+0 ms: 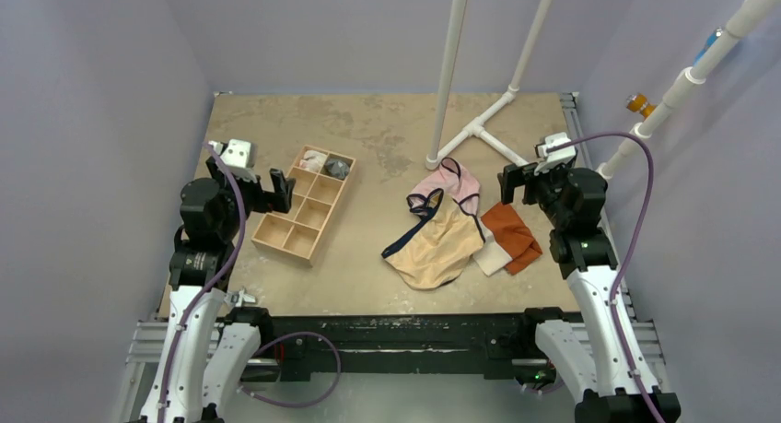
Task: Roll the underwear
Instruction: Move the storage box to the center of the board.
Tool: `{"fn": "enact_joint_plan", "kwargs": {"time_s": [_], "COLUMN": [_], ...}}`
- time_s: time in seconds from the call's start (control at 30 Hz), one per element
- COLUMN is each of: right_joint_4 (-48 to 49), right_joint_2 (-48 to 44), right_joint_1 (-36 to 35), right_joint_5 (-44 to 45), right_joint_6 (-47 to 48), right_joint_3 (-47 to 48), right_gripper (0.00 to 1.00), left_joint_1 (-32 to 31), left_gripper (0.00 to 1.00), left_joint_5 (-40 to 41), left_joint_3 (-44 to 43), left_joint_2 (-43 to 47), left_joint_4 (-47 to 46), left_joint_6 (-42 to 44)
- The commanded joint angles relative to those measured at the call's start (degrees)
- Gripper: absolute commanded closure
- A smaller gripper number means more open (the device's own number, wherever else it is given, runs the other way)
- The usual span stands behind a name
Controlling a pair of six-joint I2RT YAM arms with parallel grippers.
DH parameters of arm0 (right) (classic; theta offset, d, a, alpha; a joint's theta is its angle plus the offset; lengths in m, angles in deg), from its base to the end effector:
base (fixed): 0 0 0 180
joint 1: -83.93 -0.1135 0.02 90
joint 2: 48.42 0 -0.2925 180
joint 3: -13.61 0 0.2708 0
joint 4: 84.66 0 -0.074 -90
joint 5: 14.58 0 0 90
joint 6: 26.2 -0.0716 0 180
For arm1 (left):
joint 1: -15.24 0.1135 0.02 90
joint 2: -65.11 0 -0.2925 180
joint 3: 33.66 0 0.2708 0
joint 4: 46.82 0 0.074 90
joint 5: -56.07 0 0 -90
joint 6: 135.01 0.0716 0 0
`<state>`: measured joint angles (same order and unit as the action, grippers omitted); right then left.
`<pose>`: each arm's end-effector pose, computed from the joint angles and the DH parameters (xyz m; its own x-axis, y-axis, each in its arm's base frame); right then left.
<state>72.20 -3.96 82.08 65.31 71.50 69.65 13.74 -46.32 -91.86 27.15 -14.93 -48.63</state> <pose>0.2176 0.0196 0.3438 -0.1712 -0.1375 -0.9756 -0.2287 0.9687 -0.0964 0.1840 -0.0202 0.3580 -0.2163 -0.0560 -0.9747 0.2224 0.9693 -0.1051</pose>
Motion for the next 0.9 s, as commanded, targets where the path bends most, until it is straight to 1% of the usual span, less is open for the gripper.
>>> {"fn": "enact_joint_plan", "kwargs": {"time_s": [0.0,0.33,0.43,0.53,0.6,0.67,0.77,0.87], "right_joint_4": [0.1,-0.7,-1.6,-2.5,-1.6,-2.1,-3.3,-3.4], "right_joint_2": [-1.3,-1.7,-0.8,0.6,0.5,-0.5,-0.9,-0.3], "right_joint_1": [0.2,0.2,0.2,0.1,0.2,0.2,0.2,0.2], "right_joint_5": [-1.4,-4.3,-8.5,-13.3,-16.2,-17.8,-16.6,-17.4], "right_joint_6": [0.9,1.2,2.9,3.4,2.7,4.8,5.8,5.9], "right_joint_3": [1.7,2.3,4.5,6.0,4.3,2.5,2.0,1.9], "right_gripper": [0.01,0.01,0.01,0.01,0.01,0.01,0.01,0.01], "left_joint_1": [0.6,1.1,1.1,1.1,1.1,1.1,1.1,1.1], "left_gripper": [0.00,0.00,0.00,0.00,0.00,0.00,0.00,0.01], "left_joint_5": [-1.6,-5.6,-5.2,-4.0,-3.4,-1.2,3.8,5.3], "left_joint_3": [0.3,0.6,-0.1,-2.0,-4.0,-5.5,-6.3,-8.0], "left_joint_2": [0.6,1.9,1.9,0.4,-2.4,-6.9,-16.2,-25.0], "left_joint_4": [-1.0,-1.0,-0.6,2.7,7.0,10.8,12.0,12.0], "left_joint_6": [0.8,1.3,1.9,6.3,10.7,14.3,18.0,19.5]}}
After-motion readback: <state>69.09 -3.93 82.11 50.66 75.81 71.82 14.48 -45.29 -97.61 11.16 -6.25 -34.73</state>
